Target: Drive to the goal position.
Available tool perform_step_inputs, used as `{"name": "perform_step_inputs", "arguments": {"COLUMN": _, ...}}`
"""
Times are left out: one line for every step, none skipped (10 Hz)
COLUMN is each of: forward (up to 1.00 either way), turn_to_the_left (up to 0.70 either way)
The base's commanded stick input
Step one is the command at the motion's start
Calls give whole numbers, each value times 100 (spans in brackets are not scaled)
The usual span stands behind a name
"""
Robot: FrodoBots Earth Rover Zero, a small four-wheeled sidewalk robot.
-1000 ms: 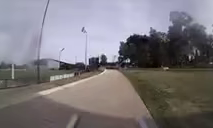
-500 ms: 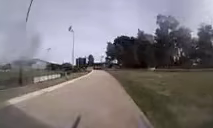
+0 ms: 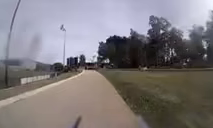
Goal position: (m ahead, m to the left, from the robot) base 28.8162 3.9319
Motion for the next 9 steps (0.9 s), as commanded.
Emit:
{"name": "perform_step_inputs", "arguments": {"forward": 100, "turn_to_the_left": 0}}
{"name": "perform_step_inputs", "arguments": {"forward": 100, "turn_to_the_left": 0}}
{"name": "perform_step_inputs", "arguments": {"forward": 100, "turn_to_the_left": 0}}
{"name": "perform_step_inputs", "arguments": {"forward": 100, "turn_to_the_left": 0}}
{"name": "perform_step_inputs", "arguments": {"forward": 100, "turn_to_the_left": 0}}
{"name": "perform_step_inputs", "arguments": {"forward": 100, "turn_to_the_left": 0}}
{"name": "perform_step_inputs", "arguments": {"forward": 100, "turn_to_the_left": 0}}
{"name": "perform_step_inputs", "arguments": {"forward": 100, "turn_to_the_left": 0}}
{"name": "perform_step_inputs", "arguments": {"forward": 100, "turn_to_the_left": 0}}
